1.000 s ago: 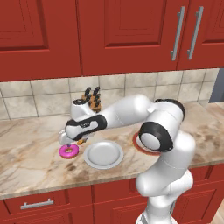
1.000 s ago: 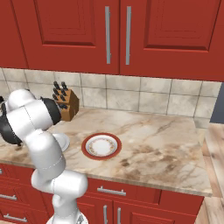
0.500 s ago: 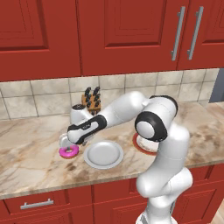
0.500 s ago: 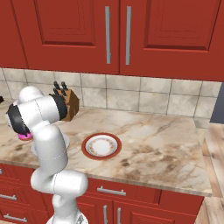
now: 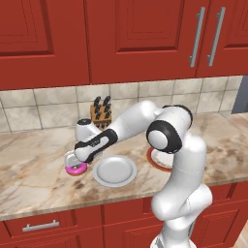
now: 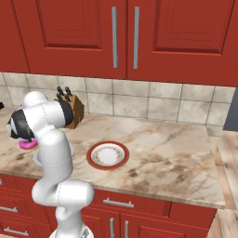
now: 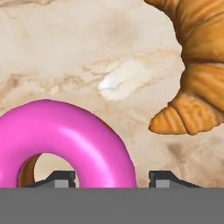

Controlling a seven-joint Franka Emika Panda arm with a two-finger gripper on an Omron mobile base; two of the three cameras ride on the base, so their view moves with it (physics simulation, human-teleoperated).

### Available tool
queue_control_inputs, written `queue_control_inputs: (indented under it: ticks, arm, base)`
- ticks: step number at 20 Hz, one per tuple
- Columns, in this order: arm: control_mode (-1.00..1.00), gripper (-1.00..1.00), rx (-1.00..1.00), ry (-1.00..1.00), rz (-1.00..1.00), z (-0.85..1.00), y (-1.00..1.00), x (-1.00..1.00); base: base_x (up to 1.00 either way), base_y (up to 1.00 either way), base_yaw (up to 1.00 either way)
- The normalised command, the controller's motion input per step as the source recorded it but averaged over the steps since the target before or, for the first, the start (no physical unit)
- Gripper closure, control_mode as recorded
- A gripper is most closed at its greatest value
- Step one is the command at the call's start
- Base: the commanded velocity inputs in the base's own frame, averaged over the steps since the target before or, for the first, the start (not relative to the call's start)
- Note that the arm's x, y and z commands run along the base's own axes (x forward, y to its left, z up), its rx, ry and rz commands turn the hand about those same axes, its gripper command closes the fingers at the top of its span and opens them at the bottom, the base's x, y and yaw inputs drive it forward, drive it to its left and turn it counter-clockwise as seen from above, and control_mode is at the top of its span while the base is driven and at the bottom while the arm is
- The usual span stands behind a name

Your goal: Place the pastries on the plates.

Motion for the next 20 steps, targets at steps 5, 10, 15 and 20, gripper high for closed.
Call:
queue_control_inputs:
  ticks: [5, 10, 15, 20]
  arm:
    - [-1.0, 1.0, 0.0, 0.07, 0.0, -0.08, 0.0, 0.02]
    - [-1.0, 1.0, 0.0, 0.0, -0.03, 0.21, -0.06, -0.01]
    - [-1.0, 1.0, 0.0, 0.0, -0.04, 0.22, -0.34, -0.33]
    - [-1.0, 1.0, 0.0, -0.07, -0.03, 0.34, -0.44, -0.41]
  base:
    - [0.0, 0.0, 0.0]
    - [0.0, 0.0, 0.0]
    - [0.0, 0.0, 0.0]
    - [0.0, 0.0, 0.0]
